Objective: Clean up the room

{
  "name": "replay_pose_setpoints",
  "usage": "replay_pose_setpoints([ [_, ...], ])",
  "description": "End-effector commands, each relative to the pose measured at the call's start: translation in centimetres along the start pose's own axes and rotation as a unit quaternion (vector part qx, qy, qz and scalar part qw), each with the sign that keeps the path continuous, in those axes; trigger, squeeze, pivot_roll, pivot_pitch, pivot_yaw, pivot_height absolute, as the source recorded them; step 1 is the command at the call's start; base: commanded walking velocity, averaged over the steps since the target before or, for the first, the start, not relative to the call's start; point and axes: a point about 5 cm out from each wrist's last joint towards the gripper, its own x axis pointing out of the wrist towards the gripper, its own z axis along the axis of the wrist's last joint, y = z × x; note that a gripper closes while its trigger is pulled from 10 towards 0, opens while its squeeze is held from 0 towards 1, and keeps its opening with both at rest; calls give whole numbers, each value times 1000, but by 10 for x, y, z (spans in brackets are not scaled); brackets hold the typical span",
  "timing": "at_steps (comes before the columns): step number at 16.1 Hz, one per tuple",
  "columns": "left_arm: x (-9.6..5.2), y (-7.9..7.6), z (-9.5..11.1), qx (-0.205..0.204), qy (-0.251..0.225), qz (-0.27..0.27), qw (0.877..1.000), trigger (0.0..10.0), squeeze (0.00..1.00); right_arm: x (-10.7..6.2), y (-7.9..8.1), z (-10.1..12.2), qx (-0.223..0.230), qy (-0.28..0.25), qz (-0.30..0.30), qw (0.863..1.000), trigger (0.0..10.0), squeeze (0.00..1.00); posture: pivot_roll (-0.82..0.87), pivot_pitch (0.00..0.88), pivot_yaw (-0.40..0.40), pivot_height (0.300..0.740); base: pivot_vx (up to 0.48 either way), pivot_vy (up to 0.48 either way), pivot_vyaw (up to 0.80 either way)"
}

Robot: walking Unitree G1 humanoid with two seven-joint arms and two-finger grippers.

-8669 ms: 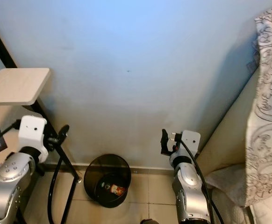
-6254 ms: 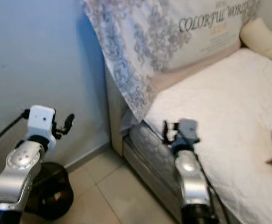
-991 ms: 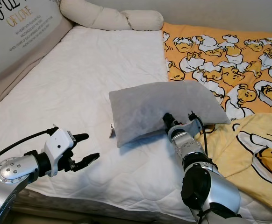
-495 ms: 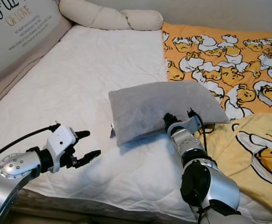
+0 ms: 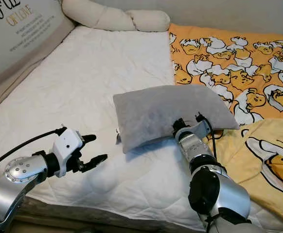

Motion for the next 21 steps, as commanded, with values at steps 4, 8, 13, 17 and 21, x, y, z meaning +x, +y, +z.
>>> replay_pose_setpoints([
  [4,5,3,3,10,-7,1,1000,10000,0,0,2,7,-1,-10,-4,1000,0,0,92,0,-24,740,0,0,0],
  [8,3,13,2,-3,-19,54,998,10000,0,1,34,11,-40,-2,52,998,0,0,79,0,-16,740,0,0,0],
  [13,-11,48,2,-13,-31,204,978,10000,0,-9,119,11,-158,33,230,960,0,0,88,0,-29,740,0,0,0],
  [17,-36,90,8,-36,-59,368,927,10000,0,-30,174,9,-211,69,379,898,0,0,85,0,-23,740,0,0,0],
  [21,-79,126,-6,-76,-46,531,843,10000,0,-47,188,19,-204,109,476,848,0,0,84,0,-21,740,0,0,0],
])
